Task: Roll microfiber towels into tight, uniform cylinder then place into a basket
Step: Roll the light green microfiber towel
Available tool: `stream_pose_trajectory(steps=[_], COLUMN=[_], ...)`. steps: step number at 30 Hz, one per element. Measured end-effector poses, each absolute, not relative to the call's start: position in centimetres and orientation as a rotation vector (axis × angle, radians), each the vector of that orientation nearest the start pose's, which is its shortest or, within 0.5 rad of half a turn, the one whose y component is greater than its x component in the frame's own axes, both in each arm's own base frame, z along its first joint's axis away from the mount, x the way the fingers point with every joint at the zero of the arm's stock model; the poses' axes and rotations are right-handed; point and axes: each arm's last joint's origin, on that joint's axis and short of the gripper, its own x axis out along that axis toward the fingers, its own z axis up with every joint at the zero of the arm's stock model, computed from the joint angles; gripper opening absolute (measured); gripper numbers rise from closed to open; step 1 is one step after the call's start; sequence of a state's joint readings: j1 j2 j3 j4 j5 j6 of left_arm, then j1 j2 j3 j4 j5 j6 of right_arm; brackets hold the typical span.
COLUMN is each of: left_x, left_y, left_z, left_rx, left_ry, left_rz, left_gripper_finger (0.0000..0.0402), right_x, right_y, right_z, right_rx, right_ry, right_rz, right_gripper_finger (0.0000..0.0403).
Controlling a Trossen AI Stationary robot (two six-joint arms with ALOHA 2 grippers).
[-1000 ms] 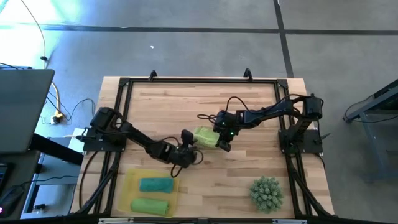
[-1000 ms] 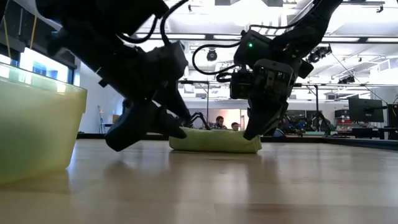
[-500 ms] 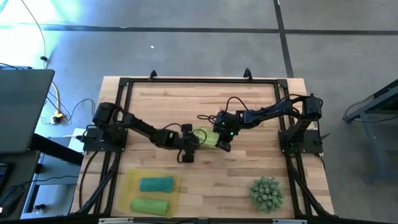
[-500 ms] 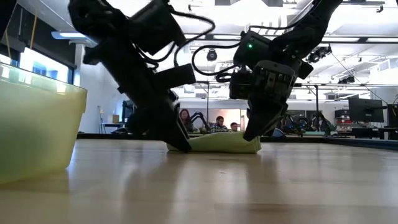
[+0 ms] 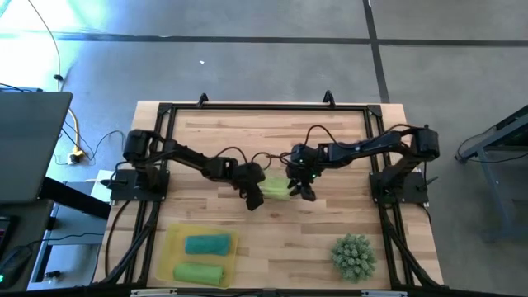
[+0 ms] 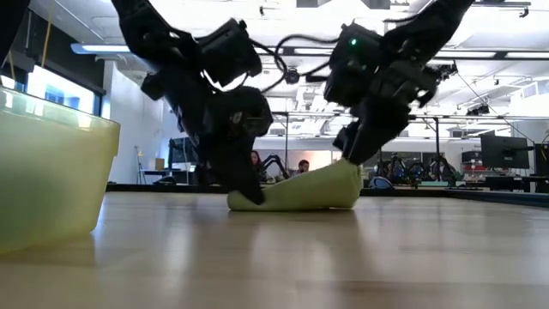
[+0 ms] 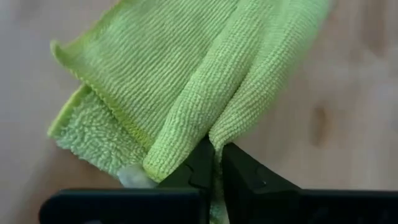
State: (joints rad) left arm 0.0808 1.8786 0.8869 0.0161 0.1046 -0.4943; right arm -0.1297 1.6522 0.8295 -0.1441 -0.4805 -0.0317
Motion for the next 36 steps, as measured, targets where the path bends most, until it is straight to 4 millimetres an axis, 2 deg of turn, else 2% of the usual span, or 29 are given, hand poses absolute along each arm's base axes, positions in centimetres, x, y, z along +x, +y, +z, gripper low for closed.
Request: stream_pose_trajectory(steps=[3,6,14,22,25,30,36], left_x=[33.6,33.5,33.0,33.0,33.1,33.2,33.3], left_y=[3.4,4.8,7.1,7.0,6.8,6.4,6.1], left_z=[10.2,10.2,10.2,10.2,10.2,10.3,10.3], left_rx=[-0.704,-0.807,-0.996,-1.087,-1.118,-1.166,-1.174], left_ry=[0.972,0.966,0.957,0.958,0.956,0.955,0.956], left_rz=[0.144,0.107,0.135,0.192,0.204,0.224,0.225], left_gripper_finger=[0.0013,0.0007,0.0003,0.0002,0.0002,0.0009,0.0012], right_x=[29.7,29.3,29.5,29.1,29.5,30.2,30.8], right_y=[-2.1,-0.9,5.1,9.0,9.3,8.1,6.9], right_z=[16.2,17.0,17.0,17.6,17.4,16.4,15.0], right_rx=[0.123,-0.066,-0.583,-0.816,-0.814,-0.801,-0.752], right_ry=[0.904,0.884,0.834,0.763,0.736,0.770,0.833], right_rz=[0.409,0.462,0.474,0.338,0.328,0.288,0.255], right_gripper_finger=[0.0155,0.0159,0.0125,0.0100,0.0099,0.0104,0.0161])
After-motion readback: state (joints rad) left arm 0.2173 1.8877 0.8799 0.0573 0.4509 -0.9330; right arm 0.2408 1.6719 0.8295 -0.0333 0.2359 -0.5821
